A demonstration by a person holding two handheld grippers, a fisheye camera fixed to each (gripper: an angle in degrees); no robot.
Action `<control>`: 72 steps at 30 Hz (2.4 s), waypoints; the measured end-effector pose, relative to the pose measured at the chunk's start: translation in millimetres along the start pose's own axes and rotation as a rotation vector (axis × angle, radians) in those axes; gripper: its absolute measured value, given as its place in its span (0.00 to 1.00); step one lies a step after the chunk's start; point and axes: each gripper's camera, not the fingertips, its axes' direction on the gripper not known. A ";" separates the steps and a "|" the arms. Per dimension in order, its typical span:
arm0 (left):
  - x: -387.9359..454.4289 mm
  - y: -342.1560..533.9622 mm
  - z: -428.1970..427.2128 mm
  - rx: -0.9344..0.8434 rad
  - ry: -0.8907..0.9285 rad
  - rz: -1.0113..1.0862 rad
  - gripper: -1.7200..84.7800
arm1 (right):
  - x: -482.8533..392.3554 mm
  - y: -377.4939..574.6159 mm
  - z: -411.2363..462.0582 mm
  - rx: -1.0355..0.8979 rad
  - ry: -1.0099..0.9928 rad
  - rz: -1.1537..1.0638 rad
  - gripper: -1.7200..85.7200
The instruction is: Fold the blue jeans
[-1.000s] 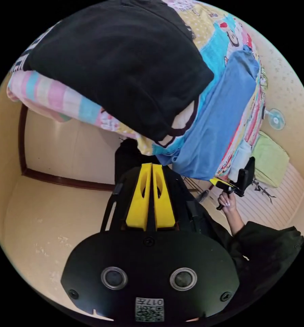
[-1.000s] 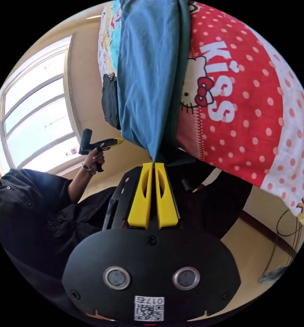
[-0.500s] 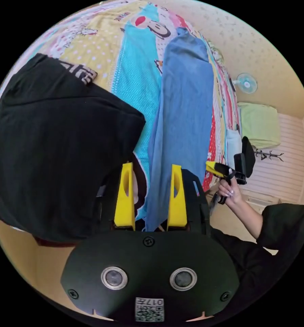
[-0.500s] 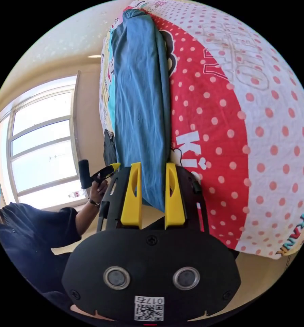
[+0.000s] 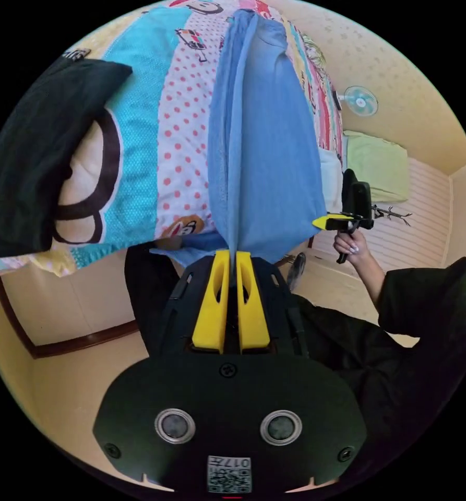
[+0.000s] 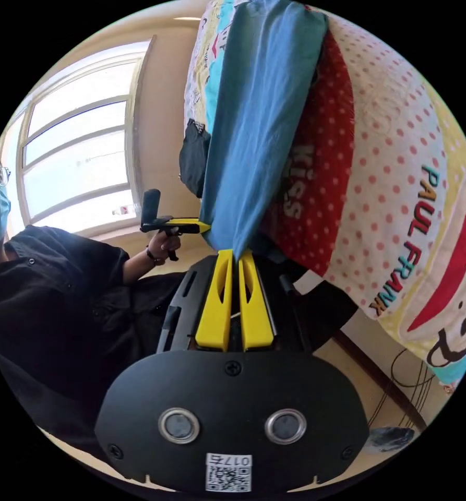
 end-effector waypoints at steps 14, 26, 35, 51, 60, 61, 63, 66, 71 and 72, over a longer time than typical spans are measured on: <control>10.9 -87.7 -50.0 0.275 -0.120 -0.008 0.10 | -0.7 -104.7 -117.1 0.308 0.190 0.094 0.13; 39.1 -201.9 0.5 0.264 -0.146 0.091 0.11 | -134.1 -437.2 -85.4 0.331 0.392 -0.136 0.16; 36.9 -153.6 14.0 0.300 -0.006 0.075 0.03 | -168.9 -441.0 -28.9 0.579 0.551 -0.124 0.06; -7.7 -205.6 -41.0 0.338 0.168 0.150 0.18 | -135.2 -271.9 -110.8 0.561 0.411 -0.113 0.16; -10.7 -245.8 7.7 0.111 0.298 0.251 0.12 | -47.7 -123.5 -56.5 0.515 -0.045 0.026 0.21; -8.2 -246.9 15.1 0.100 0.293 0.256 0.11 | -47.8 -117.4 -48.3 0.538 -0.082 0.023 0.20; -4.0 -250.9 26.1 0.081 0.288 0.261 0.10 | -47.7 -114.4 -42.1 0.580 -0.132 0.023 0.19; 0.7 -262.2 50.4 0.017 0.325 0.278 0.07 | -47.0 -133.2 -32.9 0.531 -0.274 -0.041 0.15; 5.6 -262.8 75.5 -0.055 0.392 0.272 0.03 | -62.3 -168.5 -18.7 0.252 -0.364 -0.106 0.04; 7.5 -254.4 72.8 -0.037 0.388 0.277 0.02 | -65.5 -165.1 -21.8 0.252 -0.372 -0.118 0.04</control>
